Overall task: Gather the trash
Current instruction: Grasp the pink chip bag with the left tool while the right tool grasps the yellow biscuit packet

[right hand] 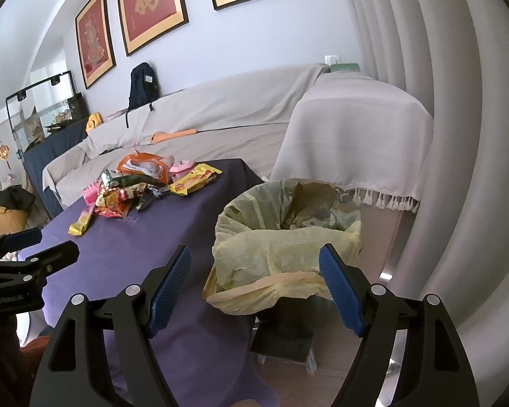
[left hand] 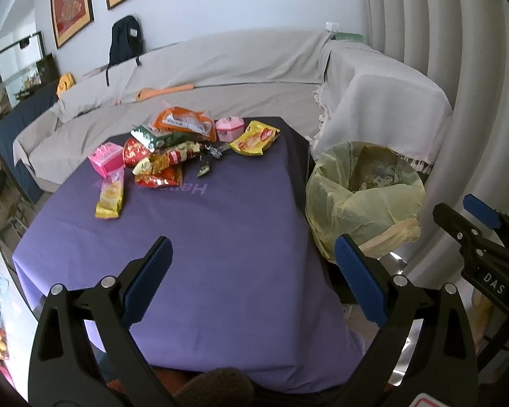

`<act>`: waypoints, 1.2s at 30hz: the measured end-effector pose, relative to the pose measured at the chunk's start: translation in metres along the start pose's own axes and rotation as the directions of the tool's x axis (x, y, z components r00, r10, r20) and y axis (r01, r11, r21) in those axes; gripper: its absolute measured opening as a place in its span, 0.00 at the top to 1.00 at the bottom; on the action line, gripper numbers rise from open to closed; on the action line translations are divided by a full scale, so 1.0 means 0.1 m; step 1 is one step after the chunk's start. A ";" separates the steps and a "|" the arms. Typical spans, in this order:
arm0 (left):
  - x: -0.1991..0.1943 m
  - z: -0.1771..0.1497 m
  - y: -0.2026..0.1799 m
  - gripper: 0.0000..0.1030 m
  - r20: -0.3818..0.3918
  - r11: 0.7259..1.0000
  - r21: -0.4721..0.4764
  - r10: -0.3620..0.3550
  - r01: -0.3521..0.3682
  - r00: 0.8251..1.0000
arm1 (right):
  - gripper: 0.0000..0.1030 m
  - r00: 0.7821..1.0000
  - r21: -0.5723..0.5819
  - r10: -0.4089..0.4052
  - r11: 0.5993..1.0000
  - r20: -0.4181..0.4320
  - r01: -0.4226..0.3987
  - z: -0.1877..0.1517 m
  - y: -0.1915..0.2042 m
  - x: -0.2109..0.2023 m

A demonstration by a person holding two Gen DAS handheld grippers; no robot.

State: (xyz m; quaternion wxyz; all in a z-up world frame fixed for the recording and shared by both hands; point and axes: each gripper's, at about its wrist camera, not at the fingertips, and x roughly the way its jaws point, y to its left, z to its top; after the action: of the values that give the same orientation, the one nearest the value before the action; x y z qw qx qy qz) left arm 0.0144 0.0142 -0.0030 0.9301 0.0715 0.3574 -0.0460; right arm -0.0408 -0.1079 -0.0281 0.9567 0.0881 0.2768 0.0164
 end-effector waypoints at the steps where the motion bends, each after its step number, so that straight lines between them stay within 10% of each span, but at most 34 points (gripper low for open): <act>1: 0.02 0.00 0.03 0.11 -0.006 1.000 -0.008 -0.006 0.006 1.000 | 0.28 1.000 0.002 -0.003 1.000 -0.004 0.003 0.02 0.00 0.03; 9: 0.33 0.12 0.51 0.11 -0.032 0.993 -0.055 -0.109 0.107 0.994 | 0.28 0.999 -0.002 -0.027 1.000 -0.041 0.027 0.23 0.08 0.42; 15: 0.65 0.21 1.36 0.10 0.065 0.987 -0.158 -0.001 0.011 0.998 | 0.28 0.996 -0.085 -0.027 0.996 -0.080 0.021 0.32 0.45 0.78; 29: 1.47 0.15 2.97 0.09 -0.098 0.914 -0.403 -0.005 -0.035 0.995 | 0.28 0.986 -0.289 0.045 0.953 -0.163 -0.091 0.69 1.41 1.64; 36: 1.74 0.27 3.09 0.32 -0.131 0.902 -0.431 -0.045 -0.016 0.990 | 0.28 0.993 -0.303 0.024 0.951 -0.116 -0.058 1.13 1.56 2.04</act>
State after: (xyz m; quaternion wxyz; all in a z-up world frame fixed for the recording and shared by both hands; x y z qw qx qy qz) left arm 0.2029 0.3081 -0.0691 0.8956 -0.1354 0.4226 0.0319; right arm 0.1945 0.0439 -0.0134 0.9414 -0.0564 0.3219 0.0837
